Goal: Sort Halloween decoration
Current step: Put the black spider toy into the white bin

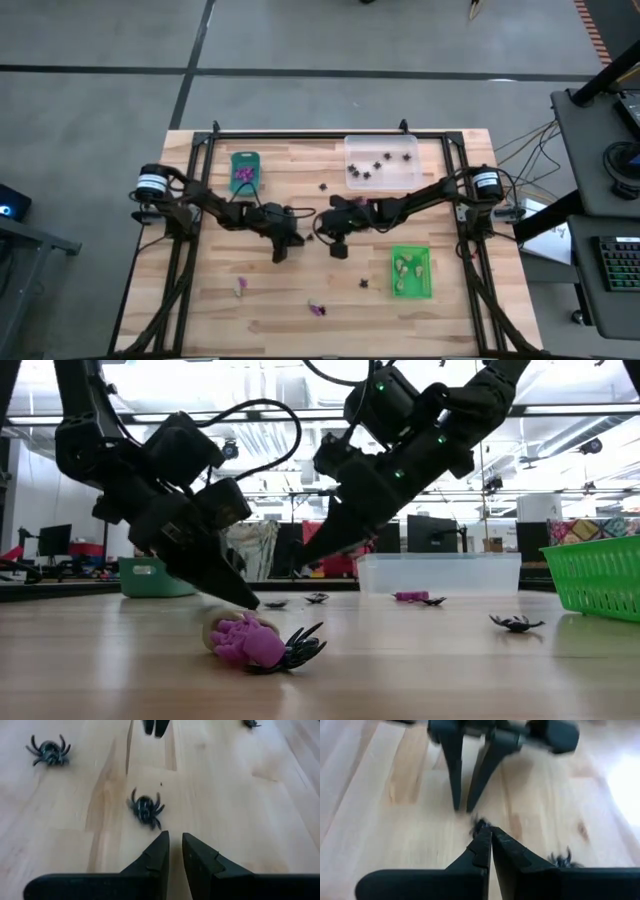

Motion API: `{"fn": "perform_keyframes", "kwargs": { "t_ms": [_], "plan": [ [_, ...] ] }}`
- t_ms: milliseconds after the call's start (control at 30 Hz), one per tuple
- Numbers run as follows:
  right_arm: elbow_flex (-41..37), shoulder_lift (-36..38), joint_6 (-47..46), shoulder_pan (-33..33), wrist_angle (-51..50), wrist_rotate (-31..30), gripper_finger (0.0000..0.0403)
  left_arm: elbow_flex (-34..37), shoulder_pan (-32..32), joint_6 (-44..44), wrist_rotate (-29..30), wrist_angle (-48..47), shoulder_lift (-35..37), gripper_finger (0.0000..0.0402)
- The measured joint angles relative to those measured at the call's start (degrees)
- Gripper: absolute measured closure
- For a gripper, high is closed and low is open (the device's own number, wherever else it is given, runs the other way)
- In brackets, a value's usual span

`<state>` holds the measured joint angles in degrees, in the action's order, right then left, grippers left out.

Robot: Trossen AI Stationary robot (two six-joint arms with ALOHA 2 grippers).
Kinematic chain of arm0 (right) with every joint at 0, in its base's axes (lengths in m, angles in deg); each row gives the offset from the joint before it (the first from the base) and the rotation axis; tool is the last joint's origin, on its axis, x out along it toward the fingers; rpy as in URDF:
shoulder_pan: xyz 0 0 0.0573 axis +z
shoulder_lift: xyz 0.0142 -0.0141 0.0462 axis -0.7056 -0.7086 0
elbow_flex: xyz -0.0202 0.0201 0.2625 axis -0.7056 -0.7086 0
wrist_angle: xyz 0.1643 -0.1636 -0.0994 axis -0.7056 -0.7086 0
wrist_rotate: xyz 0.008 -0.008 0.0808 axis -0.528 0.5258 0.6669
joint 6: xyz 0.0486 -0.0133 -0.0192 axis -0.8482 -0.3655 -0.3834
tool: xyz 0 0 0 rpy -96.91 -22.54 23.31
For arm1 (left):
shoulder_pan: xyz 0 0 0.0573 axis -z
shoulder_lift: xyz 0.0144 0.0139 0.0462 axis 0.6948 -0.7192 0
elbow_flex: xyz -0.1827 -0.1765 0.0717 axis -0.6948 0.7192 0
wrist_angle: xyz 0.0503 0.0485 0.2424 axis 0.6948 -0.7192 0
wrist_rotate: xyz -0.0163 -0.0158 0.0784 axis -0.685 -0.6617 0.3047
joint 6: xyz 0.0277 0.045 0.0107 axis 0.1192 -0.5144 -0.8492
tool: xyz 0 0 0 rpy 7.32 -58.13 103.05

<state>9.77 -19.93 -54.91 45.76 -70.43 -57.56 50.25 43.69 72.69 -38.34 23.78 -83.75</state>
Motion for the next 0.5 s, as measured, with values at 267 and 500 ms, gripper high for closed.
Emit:
{"fn": "perform_keyframes", "kwargs": {
  "t_ms": [267, 500],
  "plan": [
    [-0.1, 0.0, -1.3, 0.8, -2.6, 0.0, 0.0394, 2.3, -0.1, 0.1, 1.3, -0.6, 5.1, 0.0364],
    [-0.1, 0.0, -1.4, 1.0, -2.6, 0.1, 0.0394, 2.1, 1.1, -4.0, 5.5, 4.6, 5.5, 0.0341]
  ]
}}
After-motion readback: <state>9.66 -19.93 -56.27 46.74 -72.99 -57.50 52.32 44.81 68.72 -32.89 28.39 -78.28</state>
